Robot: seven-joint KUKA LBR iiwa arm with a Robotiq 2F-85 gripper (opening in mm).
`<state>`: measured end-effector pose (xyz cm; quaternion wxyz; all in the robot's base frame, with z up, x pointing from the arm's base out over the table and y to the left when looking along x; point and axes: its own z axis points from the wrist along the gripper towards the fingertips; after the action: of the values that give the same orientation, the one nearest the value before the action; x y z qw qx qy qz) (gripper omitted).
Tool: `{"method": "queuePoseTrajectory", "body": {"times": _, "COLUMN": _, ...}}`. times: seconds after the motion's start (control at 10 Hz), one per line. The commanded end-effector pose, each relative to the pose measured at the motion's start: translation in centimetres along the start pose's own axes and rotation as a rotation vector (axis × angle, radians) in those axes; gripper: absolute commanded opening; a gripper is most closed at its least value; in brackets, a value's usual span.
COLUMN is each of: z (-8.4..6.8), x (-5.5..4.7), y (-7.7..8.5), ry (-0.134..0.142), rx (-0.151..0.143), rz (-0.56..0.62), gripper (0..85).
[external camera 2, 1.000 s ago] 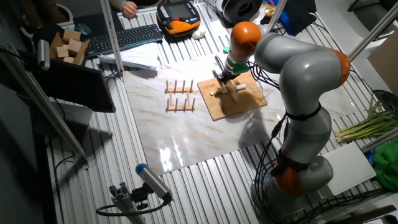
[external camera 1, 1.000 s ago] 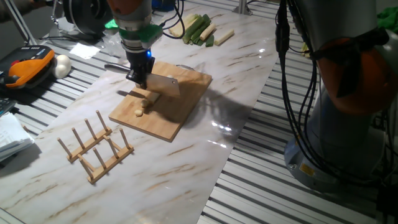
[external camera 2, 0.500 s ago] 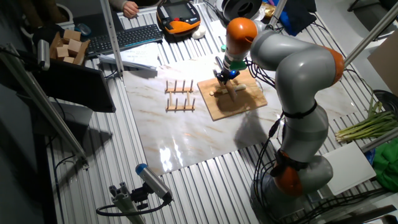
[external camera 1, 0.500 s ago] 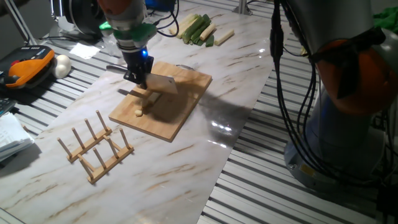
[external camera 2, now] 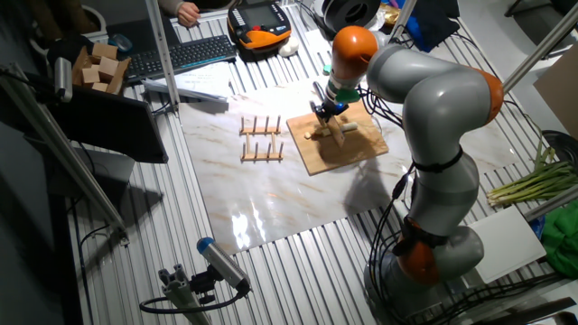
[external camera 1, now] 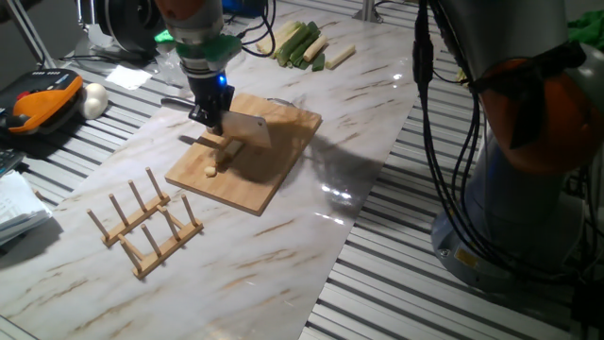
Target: Chop the scallions
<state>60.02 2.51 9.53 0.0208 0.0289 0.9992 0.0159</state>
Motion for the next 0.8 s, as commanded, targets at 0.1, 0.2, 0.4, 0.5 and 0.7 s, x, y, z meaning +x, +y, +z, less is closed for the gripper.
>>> {"method": "queuePoseTrajectory", "body": {"times": 0.1, "z": 0.13, "x": -0.06, "y": 0.26, "ry": -0.023, "rx": -0.005, "rz": -0.004, "gripper": 0.0}}
{"method": "queuePoseTrajectory", "body": {"times": 0.2, "z": 0.29, "x": 0.01, "y": 0.24, "ry": -0.026, "rx": -0.008, "rz": -0.013, "gripper": 0.0}}
{"method": "queuePoseTrajectory", "body": {"times": 0.4, "z": 0.31, "x": 0.06, "y": 0.17, "ry": -0.048, "rx": 0.002, "rz": -0.021, "gripper": 0.0}}
{"method": "queuePoseTrajectory", "body": {"times": 0.5, "z": 0.35, "x": 0.05, "y": 0.16, "ry": -0.052, "rx": 0.006, "rz": -0.022, "gripper": 0.0}}
{"method": "queuePoseTrajectory", "body": {"times": 0.7, "z": 1.02, "x": 0.27, "y": -0.01, "ry": -0.053, "rx": 0.006, "rz": -0.023, "gripper": 0.0}}
